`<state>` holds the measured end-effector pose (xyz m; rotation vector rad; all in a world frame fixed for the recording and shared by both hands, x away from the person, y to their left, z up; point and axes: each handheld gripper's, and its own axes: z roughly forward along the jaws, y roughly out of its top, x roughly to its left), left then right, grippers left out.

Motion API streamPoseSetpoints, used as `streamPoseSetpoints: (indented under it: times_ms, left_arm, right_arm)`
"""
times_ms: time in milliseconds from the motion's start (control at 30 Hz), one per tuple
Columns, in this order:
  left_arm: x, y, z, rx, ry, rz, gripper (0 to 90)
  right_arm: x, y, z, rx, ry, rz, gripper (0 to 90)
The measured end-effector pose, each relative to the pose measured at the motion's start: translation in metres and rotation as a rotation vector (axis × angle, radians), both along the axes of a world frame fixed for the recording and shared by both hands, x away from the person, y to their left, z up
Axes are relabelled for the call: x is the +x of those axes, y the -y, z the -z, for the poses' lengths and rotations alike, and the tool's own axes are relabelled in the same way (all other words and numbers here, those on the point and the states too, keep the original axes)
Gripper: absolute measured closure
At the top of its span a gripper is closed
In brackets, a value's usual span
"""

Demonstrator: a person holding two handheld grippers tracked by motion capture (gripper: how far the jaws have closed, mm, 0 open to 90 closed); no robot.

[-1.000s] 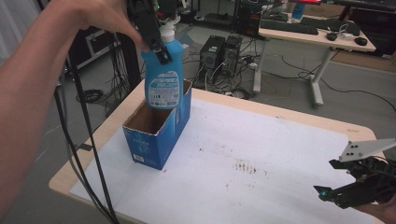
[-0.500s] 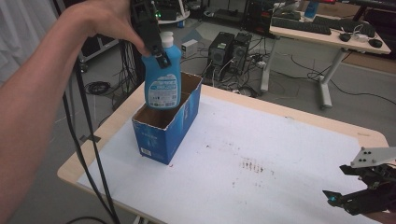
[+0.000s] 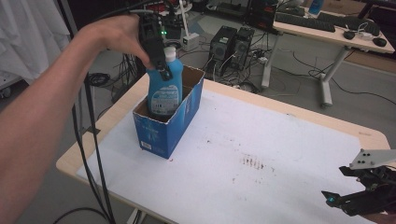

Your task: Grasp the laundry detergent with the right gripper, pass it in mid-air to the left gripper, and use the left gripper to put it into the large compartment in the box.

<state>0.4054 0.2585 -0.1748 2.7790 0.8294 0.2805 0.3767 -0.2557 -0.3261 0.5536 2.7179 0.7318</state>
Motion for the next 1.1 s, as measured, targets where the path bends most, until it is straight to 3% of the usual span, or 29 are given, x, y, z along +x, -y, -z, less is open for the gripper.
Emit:
streamPoseSetpoints:
  times_ms: [600,933,1100]
  left_arm:
    - [0.013,-0.001,0.071,0.041,-0.039,0.064,37.7]
    - [0.016,-0.001,0.098,0.07,-0.063,0.077,37.6]
    - [0.016,0.0,0.101,0.061,-0.051,0.069,37.6]
  right_arm:
    - [0.001,-0.002,0.013,-0.033,-0.023,0.0,12.7]
    - [0.001,-0.001,0.019,-0.046,-0.029,0.005,12.7]
    - [0.001,-0.001,0.02,-0.049,-0.033,0.009,12.7]
